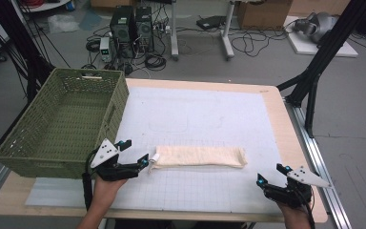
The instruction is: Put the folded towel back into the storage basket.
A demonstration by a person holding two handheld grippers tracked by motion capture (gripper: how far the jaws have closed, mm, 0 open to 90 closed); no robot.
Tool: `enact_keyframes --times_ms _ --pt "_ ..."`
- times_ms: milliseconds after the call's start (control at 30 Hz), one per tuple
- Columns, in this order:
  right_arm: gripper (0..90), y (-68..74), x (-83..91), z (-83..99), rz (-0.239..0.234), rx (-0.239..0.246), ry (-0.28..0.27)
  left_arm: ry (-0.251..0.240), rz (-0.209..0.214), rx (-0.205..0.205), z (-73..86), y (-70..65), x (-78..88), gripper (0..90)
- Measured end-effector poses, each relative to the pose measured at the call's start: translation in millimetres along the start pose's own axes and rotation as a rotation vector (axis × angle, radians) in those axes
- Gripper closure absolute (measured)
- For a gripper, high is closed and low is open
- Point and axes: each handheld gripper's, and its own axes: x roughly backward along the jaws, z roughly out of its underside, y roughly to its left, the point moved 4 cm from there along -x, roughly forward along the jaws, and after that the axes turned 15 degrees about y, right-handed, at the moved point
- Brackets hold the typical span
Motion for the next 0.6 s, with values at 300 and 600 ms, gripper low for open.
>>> enact_keyframes --times_ms 300,600 --pt "16.2 -4.2 -2.5 -1.5 0.045 -0.015 0.003 0.026 0.024 0.018 0.9 0.9 -3.9 16.3" --pt "16.2 -2.2 -0.8 0.9 0.041 0.006 0.011 0.108 0.046 0.036 3.6 -4.8 -13.0 20.3"
